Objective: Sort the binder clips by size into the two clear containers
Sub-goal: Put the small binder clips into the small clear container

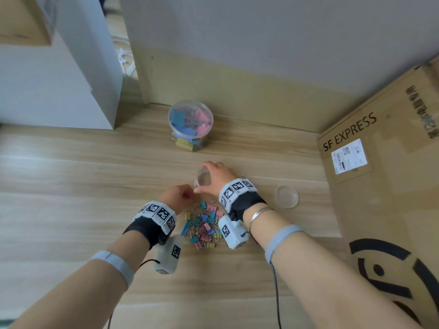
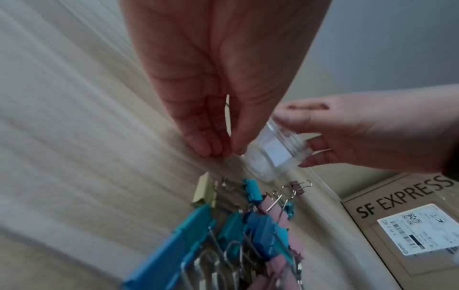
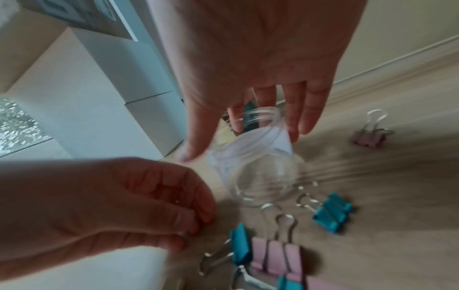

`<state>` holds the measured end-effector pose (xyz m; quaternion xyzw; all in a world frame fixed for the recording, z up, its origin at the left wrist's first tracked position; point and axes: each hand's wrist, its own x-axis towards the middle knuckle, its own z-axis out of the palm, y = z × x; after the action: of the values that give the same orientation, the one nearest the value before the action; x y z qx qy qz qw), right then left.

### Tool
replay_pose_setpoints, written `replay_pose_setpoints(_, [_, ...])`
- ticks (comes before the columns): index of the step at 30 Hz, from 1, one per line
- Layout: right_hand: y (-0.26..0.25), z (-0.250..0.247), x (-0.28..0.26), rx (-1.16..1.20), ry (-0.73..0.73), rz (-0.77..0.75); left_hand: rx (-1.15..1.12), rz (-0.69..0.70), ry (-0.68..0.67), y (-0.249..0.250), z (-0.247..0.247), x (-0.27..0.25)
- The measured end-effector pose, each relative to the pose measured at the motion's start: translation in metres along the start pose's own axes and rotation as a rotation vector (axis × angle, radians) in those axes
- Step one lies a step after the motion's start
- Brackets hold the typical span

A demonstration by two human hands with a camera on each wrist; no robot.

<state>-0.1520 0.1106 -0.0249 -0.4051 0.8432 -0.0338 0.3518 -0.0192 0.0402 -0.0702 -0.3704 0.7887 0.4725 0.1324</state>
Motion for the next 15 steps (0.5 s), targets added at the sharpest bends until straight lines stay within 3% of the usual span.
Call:
replay_pose_setpoints(3, [0.021, -0.009, -0.007, 0.141, 0.195, 0.038, -0.003, 0.018, -0.005, -0.004, 0.001, -0.003])
replay_pose_setpoints(5, [0.041, -0.01, -0.008, 0.048, 0.267, 0.103, 0.047, 0.042, -0.007, -0.003, 0.004, -0.005])
replay_pose_setpoints(9, [0.065, 0.005, -0.013, -0.065, 0.061, 0.195, 0.075, 0.069, -0.03, -0.001, 0.016, -0.012])
replay_pose_setpoints(15, [0.056, 0.037, -0.031, 0.007, -0.016, 0.101, 0.175, 0.106, -0.028, 0.0, 0.023, -0.015])
